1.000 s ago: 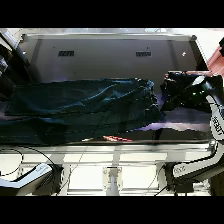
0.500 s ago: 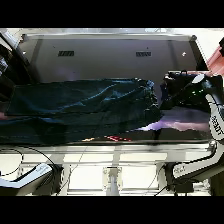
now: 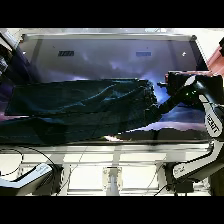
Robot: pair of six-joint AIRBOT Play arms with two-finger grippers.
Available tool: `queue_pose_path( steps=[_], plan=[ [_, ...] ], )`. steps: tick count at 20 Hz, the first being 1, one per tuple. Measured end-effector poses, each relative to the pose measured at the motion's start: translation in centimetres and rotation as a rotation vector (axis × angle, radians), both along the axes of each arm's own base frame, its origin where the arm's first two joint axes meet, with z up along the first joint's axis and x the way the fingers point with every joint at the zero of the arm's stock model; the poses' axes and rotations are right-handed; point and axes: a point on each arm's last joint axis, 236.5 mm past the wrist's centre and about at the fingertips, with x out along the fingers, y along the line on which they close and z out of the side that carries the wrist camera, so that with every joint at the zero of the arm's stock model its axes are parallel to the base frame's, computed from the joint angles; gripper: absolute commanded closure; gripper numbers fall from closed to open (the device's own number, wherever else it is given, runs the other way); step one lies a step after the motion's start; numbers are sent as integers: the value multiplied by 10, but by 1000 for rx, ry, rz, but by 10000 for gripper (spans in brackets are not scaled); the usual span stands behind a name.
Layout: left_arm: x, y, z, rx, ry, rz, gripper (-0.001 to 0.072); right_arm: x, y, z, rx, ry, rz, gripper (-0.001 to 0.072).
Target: Fold the clothes and pants, and hang the long-sleeved shirts on hangers.
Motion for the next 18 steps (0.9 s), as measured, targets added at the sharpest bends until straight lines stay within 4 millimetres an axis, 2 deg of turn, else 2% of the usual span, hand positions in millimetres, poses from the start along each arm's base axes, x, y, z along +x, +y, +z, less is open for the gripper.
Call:
queue_pose_path(
  steps=[1,2,5,8,10,14,16,18],
  plan=[
    [0,0,0,2,3,-2,683,-9,0,-5,-4,32,2,575],
    [-1,0,0,3,4,-5,684,-19,0,-10,-4,62,3,689],
    [-2,1,0,5,12,-14,684,-39,5,-19,9,124,-7,686],
    [-3,-5,-4,-15,34,-65,684,-47,7,-9,26,146,-33,687],
    [4,-24,-13,-85,20,-153,684,-47,1,9,41,131,-83,687],
    [28,-75,-21,-248,-78,-367,684,-38,-29,63,105,-7,-264,689],
    [37,-84,-17,-265,-133,-394,684,-31,-51,94,131,-124,-372,689],
    [41,-76,-8,-236,-193,-337,684,-25,-71,123,150,-243,-472,689]
  ],
)
